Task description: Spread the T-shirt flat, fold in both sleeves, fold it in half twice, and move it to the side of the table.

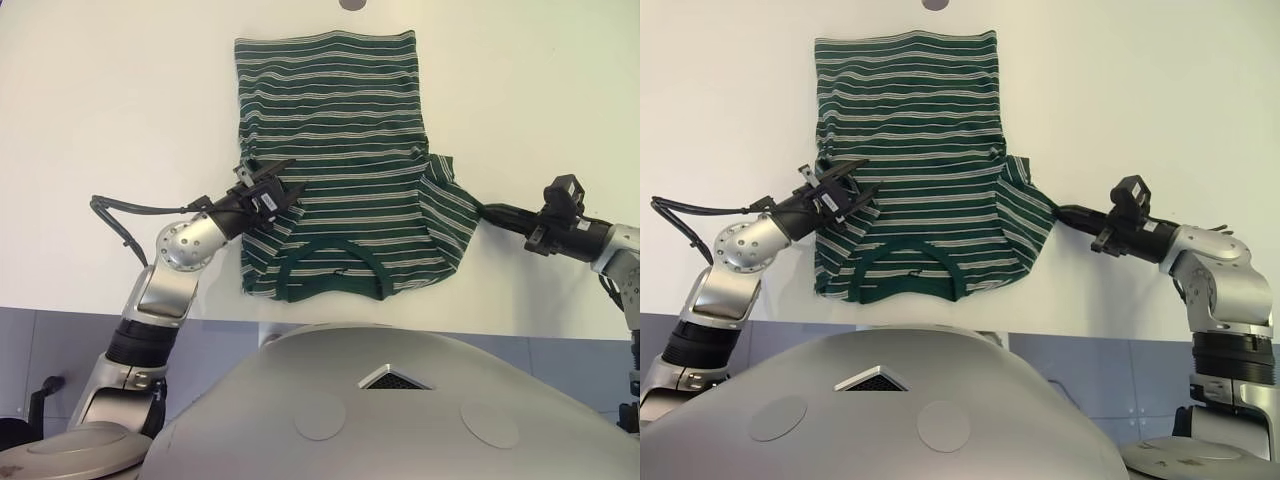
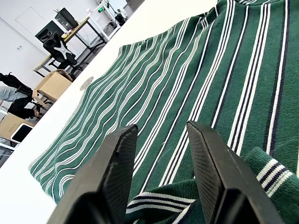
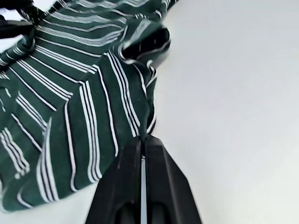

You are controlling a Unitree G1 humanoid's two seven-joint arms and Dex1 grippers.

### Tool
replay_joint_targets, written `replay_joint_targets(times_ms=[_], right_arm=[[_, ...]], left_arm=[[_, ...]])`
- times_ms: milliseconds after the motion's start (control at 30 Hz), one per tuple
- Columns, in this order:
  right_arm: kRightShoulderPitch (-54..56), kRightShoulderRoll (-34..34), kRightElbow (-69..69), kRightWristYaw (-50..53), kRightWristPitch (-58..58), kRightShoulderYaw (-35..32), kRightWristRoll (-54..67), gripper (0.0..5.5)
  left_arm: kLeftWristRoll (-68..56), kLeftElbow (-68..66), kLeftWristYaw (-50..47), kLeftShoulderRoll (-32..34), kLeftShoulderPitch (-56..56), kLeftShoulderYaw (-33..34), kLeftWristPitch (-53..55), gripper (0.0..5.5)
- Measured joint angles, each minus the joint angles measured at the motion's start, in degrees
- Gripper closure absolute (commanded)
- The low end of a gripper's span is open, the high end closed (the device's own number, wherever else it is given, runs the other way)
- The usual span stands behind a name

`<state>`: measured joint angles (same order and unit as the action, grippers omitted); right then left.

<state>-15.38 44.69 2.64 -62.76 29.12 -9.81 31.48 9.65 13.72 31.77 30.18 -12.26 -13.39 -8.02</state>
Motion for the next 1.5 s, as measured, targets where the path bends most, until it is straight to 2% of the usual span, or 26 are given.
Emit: replay_joint_targets(times_ms=[267, 533, 700, 867, 1033, 1233, 1400, 1500], right_arm=[[-0.3, -0.3, 8.2, -2.0, 1.1, -0.4, 2.6, 5.48], [3.9, -4.6, 14.5, 0.8, 3.5, 4.8, 4.9, 5.48], [5.7, -5.4, 15.9, 1.9, 3.4, 9.2, 3.3, 5.48], [6.4, -5.7, 15.0, 3.4, -0.9, 17.9, -6.1, 5.48], [6.7, -7.8, 13.3, 6.0, -4.6, 22.4, -11.5, 5.48], [6.7, -11.0, 13.0, 7.3, -5.2, 23.1, -10.8, 4.40], [6.7, -13.5, 16.1, 7.9, -3.4, 19.5, -4.3, 3.43], [7.3, -6.4, 15.2, 5.8, -7.4, 16.2, -8.5, 2.72]], left_arm=[[0.1, -0.3, 0.0, 0.0, 0.3, -0.1, -0.1, 3.57], [0.2, -0.7, 0.0, -0.1, 0.4, -1.1, -0.2, 3.57], [0.2, -0.8, 0.0, -0.1, 0.7, -1.3, -0.2, 3.57], [0.2, -1.1, 0.1, -0.1, 0.9, -1.6, -0.2, 3.57], [0.1, -1.4, 0.5, -0.1, 1.6, -1.7, -0.2, 3.57], [-0.2, -1.4, 1.0, 0.2, 1.7, -1.4, -0.2, 3.57], [-1.5, -0.3, 1.5, 0.5, 1.9, -0.2, -0.2, 3.57], [-1.0, 5.8, 2.0, 4.7, 1.2, 3.3, -4.8, 3.57]])
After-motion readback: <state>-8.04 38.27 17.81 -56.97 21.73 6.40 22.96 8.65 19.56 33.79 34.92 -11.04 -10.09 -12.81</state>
